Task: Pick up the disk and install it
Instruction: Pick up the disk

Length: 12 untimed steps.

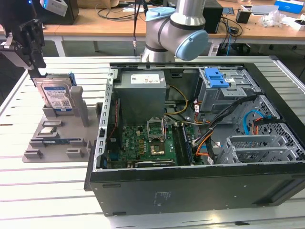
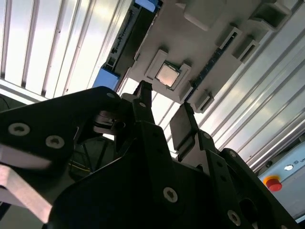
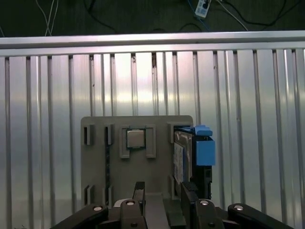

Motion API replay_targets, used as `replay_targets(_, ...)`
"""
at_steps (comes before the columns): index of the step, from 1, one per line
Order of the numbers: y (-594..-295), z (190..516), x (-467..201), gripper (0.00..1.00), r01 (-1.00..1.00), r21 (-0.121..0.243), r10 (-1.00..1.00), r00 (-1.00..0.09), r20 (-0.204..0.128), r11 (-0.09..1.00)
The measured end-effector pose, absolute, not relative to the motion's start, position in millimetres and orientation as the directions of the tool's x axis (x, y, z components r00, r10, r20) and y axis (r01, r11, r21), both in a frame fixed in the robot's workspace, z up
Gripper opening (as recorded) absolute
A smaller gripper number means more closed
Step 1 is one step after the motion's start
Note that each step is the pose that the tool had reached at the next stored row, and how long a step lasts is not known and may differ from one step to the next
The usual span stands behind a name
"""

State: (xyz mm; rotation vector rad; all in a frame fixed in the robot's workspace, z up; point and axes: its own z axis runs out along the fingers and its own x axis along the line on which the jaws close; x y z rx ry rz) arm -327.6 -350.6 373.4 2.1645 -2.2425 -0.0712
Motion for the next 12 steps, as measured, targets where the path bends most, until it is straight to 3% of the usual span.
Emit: replay_targets(12, -340.3, 371.0, -327.6, 0.44, -0.999, 0.050, -1.000, -0.020, -0.014, 0.019)
